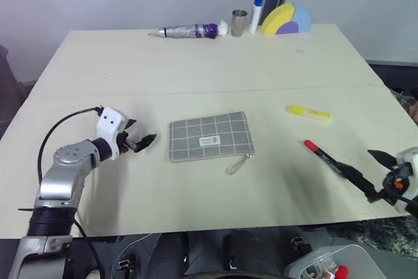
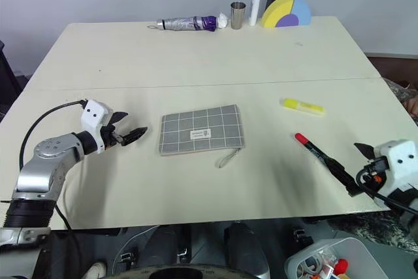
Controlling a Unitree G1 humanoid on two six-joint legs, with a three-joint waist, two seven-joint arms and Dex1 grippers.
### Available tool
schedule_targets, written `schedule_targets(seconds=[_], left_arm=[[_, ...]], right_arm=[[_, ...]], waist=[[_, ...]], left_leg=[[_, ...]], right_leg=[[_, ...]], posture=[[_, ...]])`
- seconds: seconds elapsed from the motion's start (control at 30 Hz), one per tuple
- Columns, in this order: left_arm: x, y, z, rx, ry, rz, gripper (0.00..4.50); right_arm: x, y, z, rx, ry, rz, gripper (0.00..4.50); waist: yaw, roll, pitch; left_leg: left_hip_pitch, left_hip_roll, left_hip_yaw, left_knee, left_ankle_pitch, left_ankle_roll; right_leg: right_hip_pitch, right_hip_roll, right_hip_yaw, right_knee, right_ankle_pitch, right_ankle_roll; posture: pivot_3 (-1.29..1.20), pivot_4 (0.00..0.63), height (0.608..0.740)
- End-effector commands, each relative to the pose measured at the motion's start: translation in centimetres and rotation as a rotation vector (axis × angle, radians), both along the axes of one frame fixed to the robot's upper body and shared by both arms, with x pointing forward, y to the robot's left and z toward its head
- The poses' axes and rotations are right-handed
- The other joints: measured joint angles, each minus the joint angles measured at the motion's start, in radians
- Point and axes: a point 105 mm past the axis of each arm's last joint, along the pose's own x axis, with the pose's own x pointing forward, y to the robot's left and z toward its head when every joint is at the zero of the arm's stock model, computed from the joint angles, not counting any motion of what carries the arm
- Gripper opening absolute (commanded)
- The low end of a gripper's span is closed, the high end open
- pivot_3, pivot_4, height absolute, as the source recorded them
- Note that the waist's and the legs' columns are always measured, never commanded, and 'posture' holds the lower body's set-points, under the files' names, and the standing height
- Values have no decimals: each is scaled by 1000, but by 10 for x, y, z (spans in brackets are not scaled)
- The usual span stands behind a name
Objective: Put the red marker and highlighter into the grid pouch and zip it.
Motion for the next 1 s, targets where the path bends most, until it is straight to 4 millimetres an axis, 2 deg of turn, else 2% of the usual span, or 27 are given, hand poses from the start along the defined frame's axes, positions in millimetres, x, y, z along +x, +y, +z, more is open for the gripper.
schedule_targets(seconds=[0.03,0.23,0.47,0.57,0.7,0.8,0.87,0.97,1.0], left_arm=[[-1,8,16,14,-52,17,4500],[-2,9,18,-4,-58,33,4500],[-8,8,10,21,-66,55,4500],[-15,4,7,14,-66,37,4500],[-22,-5,4,54,-81,-28,4500],[-23,-7,4,159,-127,-62,4500],[-23,-10,2,244,-157,-115,4500],[-24,-15,1,294,-185,-175,4500],[-24,-19,0,333,-200,-218,4500]], right_arm=[[2,1,4,-11,-7,6,4467],[13,7,10,-12,-39,19,4467],[45,64,20,40,-103,164,4467],[55,86,17,48,-95,223,3604],[68,113,14,51,-98,276,1482],[80,123,7,11,-85,258,36],[94,124,3,-8,-84,197,36],[105,126,-3,-39,-70,159,36],[111,129,-10,-60,-43,152,36]], waist=[[2,0,0],[1,0,0],[-3,-1,0],[-2,-1,1],[0,-2,1],[0,-2,1],[-1,-2,1],[0,-2,1],[0,-2,1]], left_leg=[[0,0,0,0,0,0],[0,0,0,0,0,0],[0,1,0,0,0,0],[0,0,0,0,0,0],[0,0,0,0,0,0],[0,0,0,0,0,0],[0,0,0,0,0,0],[0,0,1,0,0,0],[-1,0,1,-1,0,0]], right_leg=[[0,0,0,0,0,0],[0,0,0,0,0,0],[0,0,0,0,0,0],[0,0,0,0,0,0],[0,-1,0,0,0,0],[0,-1,0,0,0,0],[0,-1,0,0,0,0],[-1,-1,0,0,0,-1],[-1,-1,0,0,0,-1]], posture=[[0,150,740],[0,150,740],[0,150,740],[0,150,740],[0,150,740],[0,150,740],[0,150,740],[0,150,740],[0,150,740]])
